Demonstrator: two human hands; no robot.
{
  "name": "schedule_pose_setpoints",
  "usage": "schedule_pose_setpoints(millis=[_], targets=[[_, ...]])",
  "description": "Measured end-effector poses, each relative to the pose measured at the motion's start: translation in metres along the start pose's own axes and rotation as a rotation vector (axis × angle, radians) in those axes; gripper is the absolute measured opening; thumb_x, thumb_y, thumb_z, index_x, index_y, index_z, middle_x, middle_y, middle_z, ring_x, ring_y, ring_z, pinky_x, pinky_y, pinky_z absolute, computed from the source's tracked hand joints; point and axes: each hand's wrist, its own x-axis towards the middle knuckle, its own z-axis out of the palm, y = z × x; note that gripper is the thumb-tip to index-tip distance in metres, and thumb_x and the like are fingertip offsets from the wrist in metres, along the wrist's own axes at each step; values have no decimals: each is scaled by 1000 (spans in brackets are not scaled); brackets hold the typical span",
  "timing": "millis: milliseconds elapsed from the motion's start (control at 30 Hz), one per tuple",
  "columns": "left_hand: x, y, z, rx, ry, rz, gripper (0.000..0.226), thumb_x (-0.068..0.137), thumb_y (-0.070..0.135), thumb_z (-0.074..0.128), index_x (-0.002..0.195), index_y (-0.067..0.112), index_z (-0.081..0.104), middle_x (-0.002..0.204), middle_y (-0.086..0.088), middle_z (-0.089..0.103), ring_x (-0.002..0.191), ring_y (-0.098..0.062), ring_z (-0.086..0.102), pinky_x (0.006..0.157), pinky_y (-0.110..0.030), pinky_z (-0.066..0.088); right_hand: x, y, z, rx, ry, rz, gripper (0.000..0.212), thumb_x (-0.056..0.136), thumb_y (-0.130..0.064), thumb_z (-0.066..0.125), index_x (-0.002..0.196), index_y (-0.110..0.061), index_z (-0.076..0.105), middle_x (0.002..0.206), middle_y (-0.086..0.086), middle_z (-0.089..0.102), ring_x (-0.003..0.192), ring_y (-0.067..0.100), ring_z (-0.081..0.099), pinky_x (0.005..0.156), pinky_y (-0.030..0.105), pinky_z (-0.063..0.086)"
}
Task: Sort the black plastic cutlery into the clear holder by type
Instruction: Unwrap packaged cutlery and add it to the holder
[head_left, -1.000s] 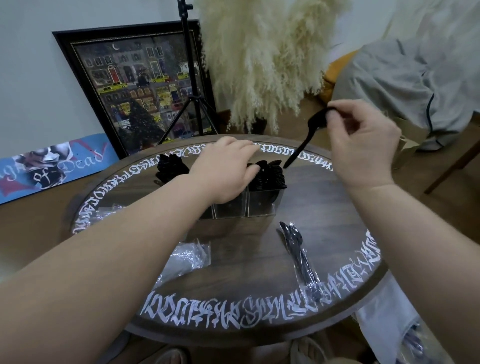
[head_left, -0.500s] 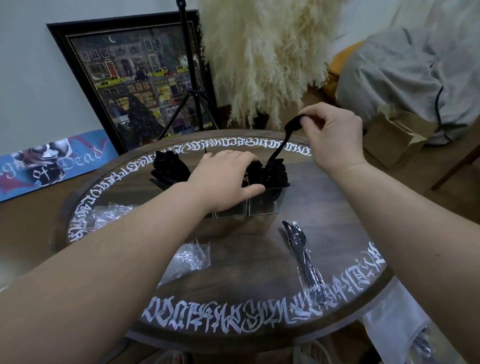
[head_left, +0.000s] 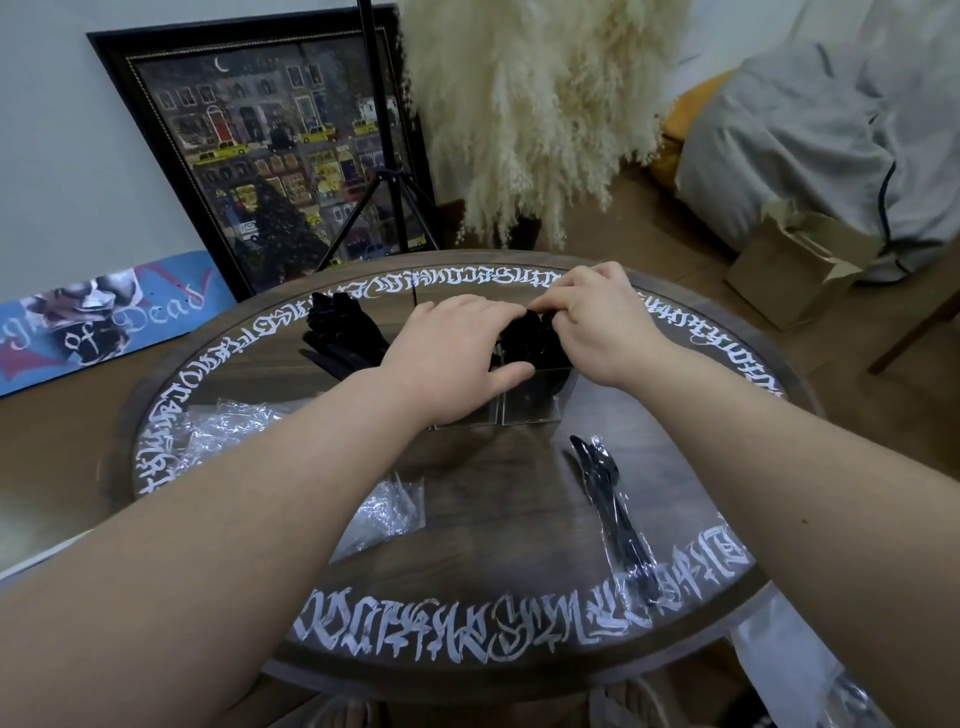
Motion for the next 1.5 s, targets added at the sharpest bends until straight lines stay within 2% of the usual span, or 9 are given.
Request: schedule_pose_setpoints(millis=[300,467,600,767,900,1167,1333,1433,1500], targets=[[-18,8,-8,-28,51,17,61,87,50,58,140,24,41,140,6,48,139,-18,30,110,-42,32,-31,2,-14,114,191,31,36,94,-6,41,118,-18,66,122,2,56,115,26,42,93,26,30],[-51,26,-3,-64,214,62,50,85,39,65,128,16,57,130,0,57,125,-23,45,106,-36,36,-79,10,-12,212,263,160,25,90,-11,54,110,-16,67,104,-2,58,88,14,52,79,22,35],[-83,40,25,-90,188,42,46,84,39,66,123,16,60,124,0,61,116,-24,50,100,-40,43,-115,18,12,116,2,318,25,88,-27,63,111,-16,63,101,0,61,91,19,58,76,24,38],[-115,51,55,-96,-8,-38,51,90,47,55,136,25,48,137,9,50,128,-14,37,110,-29,30,-141,19,33,-72,-393,487,43,81,-55,64,87,-12,62,83,4,66,79,23,61,66,32,50],[-125,54,61,-107,-53,-64,52,92,47,53,139,28,44,140,11,45,131,-12,33,109,-29,29,-147,18,46,-90,-484,484,31,78,-43,68,75,-13,60,68,2,60,69,22,59,51,27,38],[-130,52,37,-64,60,-91,46,88,42,59,132,29,54,138,7,48,132,-18,34,107,-43,35,-140,-18,31,60,-249,246,11,84,-20,63,88,-25,54,88,-2,59,89,23,58,70,28,42],[-146,51,25,5,-114,-176,44,96,52,36,136,34,45,132,10,53,128,-15,43,114,-51,18,-150,-58,26,198,-162,2,16,84,-21,67,83,-29,54,89,-8,60,90,17,57,79,30,46],[-162,48,21,-30,-129,-207,37,97,49,36,126,32,51,116,8,58,113,-16,53,108,-43,30,-155,-69,32,236,-122,-36,13,83,-27,70,92,-29,60,98,-7,59,100,15,53,87,30,45],[-172,42,19,-53,-98,-220,35,97,48,39,122,28,54,111,6,58,106,-16,54,97,-35,39,-158,-69,36,276,-65,29,34,82,-33,70,114,-28,61,115,-6,55,111,13,48,96,29,41]])
